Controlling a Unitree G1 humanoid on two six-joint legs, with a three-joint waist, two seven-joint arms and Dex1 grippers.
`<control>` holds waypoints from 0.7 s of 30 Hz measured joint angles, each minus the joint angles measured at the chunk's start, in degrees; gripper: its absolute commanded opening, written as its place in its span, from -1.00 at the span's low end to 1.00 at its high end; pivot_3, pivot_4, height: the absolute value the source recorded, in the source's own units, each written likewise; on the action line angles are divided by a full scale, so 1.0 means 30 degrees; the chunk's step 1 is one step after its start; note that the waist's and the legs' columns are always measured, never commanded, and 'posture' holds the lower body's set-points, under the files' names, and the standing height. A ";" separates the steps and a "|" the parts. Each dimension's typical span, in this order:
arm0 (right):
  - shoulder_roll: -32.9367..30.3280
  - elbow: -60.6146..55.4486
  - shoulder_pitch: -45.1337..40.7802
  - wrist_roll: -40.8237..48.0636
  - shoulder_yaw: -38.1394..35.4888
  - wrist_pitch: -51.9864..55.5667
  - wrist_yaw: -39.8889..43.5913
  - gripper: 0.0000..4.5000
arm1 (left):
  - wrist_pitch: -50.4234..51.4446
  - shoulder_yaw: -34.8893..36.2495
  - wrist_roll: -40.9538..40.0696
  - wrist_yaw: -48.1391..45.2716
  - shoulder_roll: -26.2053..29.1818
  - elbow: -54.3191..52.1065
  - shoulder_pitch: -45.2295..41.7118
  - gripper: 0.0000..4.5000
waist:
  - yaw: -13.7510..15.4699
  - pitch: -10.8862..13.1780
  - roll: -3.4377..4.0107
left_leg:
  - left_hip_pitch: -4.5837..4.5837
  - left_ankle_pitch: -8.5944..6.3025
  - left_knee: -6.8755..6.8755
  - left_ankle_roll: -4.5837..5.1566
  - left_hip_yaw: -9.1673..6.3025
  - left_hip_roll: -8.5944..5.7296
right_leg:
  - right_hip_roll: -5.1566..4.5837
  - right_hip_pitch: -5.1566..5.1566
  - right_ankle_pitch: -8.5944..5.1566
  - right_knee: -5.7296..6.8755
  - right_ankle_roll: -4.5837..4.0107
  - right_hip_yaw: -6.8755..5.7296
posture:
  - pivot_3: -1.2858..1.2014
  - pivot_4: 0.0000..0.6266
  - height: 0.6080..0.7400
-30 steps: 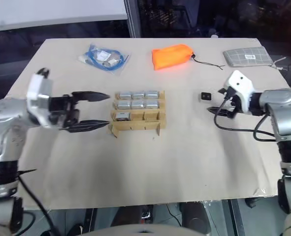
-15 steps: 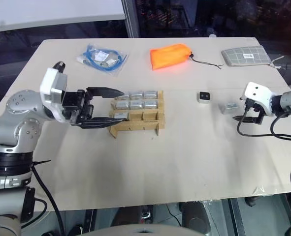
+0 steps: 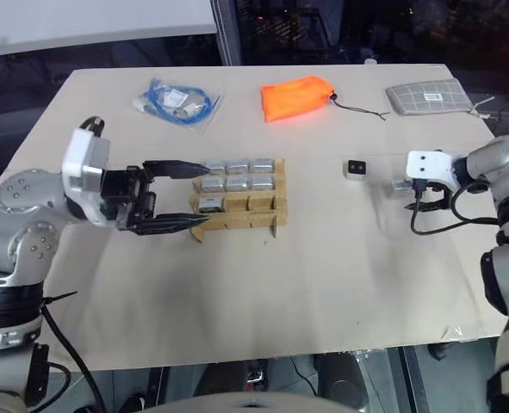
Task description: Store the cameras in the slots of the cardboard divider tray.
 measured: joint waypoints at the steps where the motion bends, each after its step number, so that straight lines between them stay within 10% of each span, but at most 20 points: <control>1: 0.0100 0.0078 -0.0157 -0.0105 0.0002 -0.0059 -0.0145 0.99 | 0.0039 0.0105 -0.0014 0.0108 0.0035 -0.0020 0.0023 0.73 | -0.0001 0.0000 0.0001 | 0.0000 0.0000 0.0000 0.0000 0.0000 0.0000 | 0.0000 0.0000 0.0000 0.0001 0.0000 0.0000 | 0.03 -0.52 1.00; 5: 0.0141 0.0451 -0.0411 -0.0502 0.0005 -0.0145 -0.0494 0.63 | 0.0133 0.0392 -0.0109 0.0317 0.0200 -0.0219 0.0274 0.73 | 0.0051 0.0001 0.0001 | -0.0002 0.0000 -0.0001 0.0000 0.0002 -0.0001 | -0.0011 0.0005 0.0000 -0.0008 0.0000 -0.0005 | 0.03 -0.52 1.00; 12: 0.0146 0.0629 -0.0561 -0.0810 -0.0026 -0.0603 -0.0400 -0.69 | 0.0166 0.0561 -0.0209 0.0367 0.0372 -0.0523 0.0715 0.73 | -0.0047 -0.0006 -0.0009 | 0.0025 0.0000 0.0012 -0.0001 0.0004 0.0001 | 0.0000 0.0025 0.0001 0.0003 -0.0001 -0.0004 | 0.03 -0.52 1.00; 21: 0.0633 0.0467 -0.0546 0.0091 -0.0608 -0.0140 0.0984 -0.71 | 0.0107 0.1064 -0.0277 0.0295 0.0909 -0.0423 0.0779 0.73 | -0.0094 0.0001 0.0002 | 0.0029 0.0001 0.0028 -0.0002 0.0011 0.0001 | -0.0001 0.0019 0.0002 0.0035 -0.0001 0.0008 | 0.03 -0.52 1.00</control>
